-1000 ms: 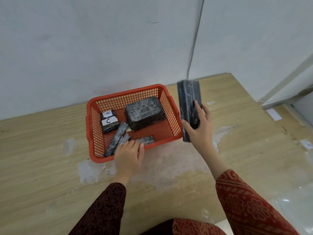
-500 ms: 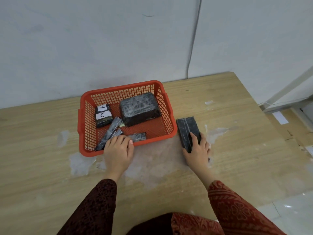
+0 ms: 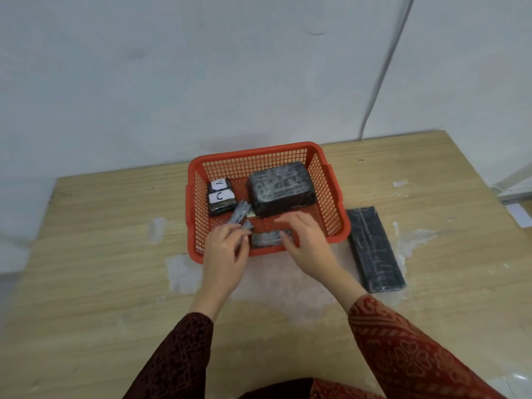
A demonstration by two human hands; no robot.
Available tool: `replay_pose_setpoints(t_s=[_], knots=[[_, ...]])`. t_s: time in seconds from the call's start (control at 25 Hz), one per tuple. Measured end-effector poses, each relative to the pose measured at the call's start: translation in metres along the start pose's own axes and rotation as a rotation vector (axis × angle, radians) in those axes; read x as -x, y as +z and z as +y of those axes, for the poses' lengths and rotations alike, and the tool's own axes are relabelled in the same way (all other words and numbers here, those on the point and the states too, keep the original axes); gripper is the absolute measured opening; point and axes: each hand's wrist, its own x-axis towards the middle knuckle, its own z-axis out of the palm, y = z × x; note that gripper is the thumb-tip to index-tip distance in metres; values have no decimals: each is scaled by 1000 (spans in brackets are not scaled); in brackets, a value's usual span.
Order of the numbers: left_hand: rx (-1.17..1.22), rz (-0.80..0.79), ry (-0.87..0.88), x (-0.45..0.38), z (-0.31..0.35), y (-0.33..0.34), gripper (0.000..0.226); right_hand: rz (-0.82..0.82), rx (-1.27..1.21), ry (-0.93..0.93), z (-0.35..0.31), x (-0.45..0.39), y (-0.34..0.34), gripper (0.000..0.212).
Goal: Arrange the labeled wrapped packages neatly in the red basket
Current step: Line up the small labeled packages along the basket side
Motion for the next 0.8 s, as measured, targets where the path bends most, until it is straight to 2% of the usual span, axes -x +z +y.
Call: replay_pose_setpoints(t_s=[0.08, 0.12, 0.28, 0.44, 0.64, 0.8], knots=[[-83, 138, -126, 4, -48, -31, 18, -284, -62, -74, -33, -34, 43, 23], [-90, 167, -179, -1, -52, -33, 23, -394, -36, -83, -34, -44, 45, 25], [103, 83, -393, -13, -65, -29, 54, -657, 238, -161, -29, -82, 70, 39], [110, 113, -384, -13, -72, -21, 67, -738, 571, -375, -24, -92, 88, 49], [147, 187, -355, -9, -76, -19, 62, -722, 618, -413, -22, -100, 99, 47], [196, 218, -339, -8, -76, -18, 59, -779, 706, -540, -25, -108, 96, 48]])
